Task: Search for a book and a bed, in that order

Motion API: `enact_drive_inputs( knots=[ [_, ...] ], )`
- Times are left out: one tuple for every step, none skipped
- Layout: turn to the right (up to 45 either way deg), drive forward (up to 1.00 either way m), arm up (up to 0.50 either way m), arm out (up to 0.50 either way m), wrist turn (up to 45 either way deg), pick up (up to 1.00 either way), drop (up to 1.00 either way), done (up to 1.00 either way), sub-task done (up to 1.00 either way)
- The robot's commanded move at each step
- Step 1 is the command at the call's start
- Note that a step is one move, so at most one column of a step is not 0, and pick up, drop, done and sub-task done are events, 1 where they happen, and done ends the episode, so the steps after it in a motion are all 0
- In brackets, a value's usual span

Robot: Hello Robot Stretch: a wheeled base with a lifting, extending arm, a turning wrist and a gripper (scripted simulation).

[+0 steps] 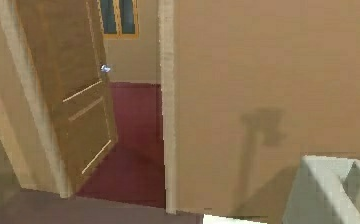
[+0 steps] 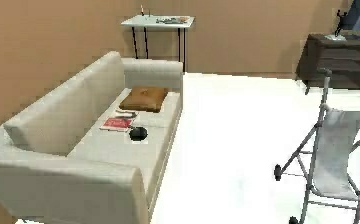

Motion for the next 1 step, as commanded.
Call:
enact_drive_inputs(
  knots=[
    [-33.0,0.00,0.00,0.00,0.0,0.00,0.00,0.00,0.00]
  ],
)
